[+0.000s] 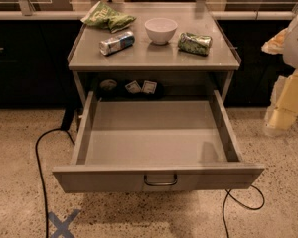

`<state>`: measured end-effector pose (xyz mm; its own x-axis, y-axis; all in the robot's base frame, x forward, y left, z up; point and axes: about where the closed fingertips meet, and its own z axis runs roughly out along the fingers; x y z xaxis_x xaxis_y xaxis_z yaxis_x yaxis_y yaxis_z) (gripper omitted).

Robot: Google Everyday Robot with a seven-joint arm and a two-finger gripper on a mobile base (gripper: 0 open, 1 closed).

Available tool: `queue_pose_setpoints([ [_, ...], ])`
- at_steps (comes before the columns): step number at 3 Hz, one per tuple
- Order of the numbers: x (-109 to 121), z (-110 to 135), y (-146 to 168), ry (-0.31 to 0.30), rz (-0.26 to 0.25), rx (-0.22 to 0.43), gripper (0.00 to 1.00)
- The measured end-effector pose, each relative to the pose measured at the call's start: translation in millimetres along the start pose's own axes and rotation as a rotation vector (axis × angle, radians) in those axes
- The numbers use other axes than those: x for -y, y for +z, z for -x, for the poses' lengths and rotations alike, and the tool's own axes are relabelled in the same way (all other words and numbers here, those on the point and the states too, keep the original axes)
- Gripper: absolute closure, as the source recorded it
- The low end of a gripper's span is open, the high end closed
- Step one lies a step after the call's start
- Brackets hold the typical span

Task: Close top drawer

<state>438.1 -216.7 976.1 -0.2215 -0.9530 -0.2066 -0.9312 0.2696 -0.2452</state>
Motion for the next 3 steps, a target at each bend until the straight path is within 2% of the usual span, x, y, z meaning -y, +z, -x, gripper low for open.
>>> queue_pose_setpoints([
  [1, 0.0, 0.0, 0.1, 0.0, 0.0, 0.0, 0.0],
  [2, -12.2, 0.9, 29.5, 0.008, 0.033, 0.033, 0.0],
  [3, -31.8, -3.9, 96.8, 0.019, 0.1, 0.075, 0.0],
])
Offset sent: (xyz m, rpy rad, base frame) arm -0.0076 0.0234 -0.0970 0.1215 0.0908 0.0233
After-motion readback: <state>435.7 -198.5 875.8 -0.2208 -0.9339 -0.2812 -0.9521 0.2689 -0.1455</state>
